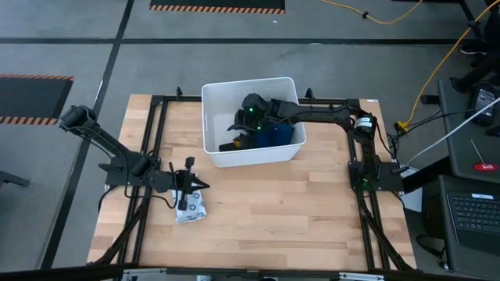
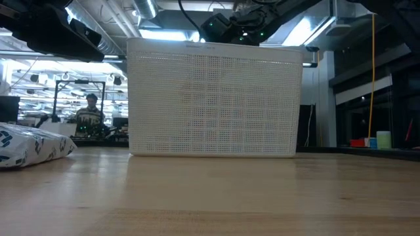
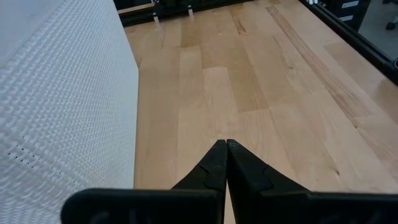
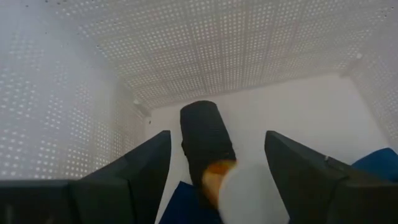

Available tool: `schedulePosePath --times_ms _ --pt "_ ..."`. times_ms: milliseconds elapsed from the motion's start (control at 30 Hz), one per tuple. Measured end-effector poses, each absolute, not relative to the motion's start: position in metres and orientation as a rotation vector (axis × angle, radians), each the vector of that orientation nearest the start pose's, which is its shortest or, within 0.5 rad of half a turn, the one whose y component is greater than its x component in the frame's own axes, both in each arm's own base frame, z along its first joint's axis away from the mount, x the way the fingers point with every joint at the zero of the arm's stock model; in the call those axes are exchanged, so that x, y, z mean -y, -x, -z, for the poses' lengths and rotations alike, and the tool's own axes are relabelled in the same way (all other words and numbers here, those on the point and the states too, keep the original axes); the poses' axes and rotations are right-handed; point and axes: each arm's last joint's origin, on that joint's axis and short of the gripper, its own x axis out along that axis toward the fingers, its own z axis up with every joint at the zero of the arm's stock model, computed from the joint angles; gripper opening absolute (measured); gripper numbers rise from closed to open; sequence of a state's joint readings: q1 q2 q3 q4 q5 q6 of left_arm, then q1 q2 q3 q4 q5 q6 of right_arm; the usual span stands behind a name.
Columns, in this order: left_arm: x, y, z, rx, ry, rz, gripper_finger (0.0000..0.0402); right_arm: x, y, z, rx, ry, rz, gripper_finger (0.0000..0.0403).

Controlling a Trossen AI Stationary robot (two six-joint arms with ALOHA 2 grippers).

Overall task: Pick & place medical supplies in basket/bin
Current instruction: Put the white mailer bag into the white bin

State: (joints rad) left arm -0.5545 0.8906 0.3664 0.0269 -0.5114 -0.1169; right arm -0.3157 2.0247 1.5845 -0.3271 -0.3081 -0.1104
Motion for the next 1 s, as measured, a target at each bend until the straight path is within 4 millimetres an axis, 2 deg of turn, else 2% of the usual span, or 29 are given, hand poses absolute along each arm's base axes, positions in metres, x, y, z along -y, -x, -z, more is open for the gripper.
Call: schedulePosePath --times_ms 267,567,667,767,900,1000 --pt "0.082 -0.159 -0.194 -0.429 -0.138 0.017 0.0004 0.132 -0.433 -0.233 -0.716 -0.122 -0.034 0.0262" --pt "0.082 -0.159 -0.194 -0.429 -0.137 0.017 0.0004 0.13 -0.434 -0.288 -0.737 -0.073 -0.051 0.025" --pt "0.082 -0.159 -0.194 -0.429 -0.137 0.017 0.0004 0.126 -0.434 -0.312 -0.742 0.015 0.015 0.0226" --pt "0.082 -0.159 -0.194 -0.431 -0.137 0.023 0.0004 0.119 -0.435 -0.333 -0.733 0.093 0.073 0.0186" --pt "0.083 -0.158 -0.193 -0.437 -0.129 0.057 0.0004 0.099 -0.434 -0.357 -0.721 0.118 0.038 0.0118" --pt "0.084 -0.158 -0.193 -0.443 -0.122 0.089 0.0004 0.076 -0.434 -0.364 -0.735 0.153 -0.017 0.0071"
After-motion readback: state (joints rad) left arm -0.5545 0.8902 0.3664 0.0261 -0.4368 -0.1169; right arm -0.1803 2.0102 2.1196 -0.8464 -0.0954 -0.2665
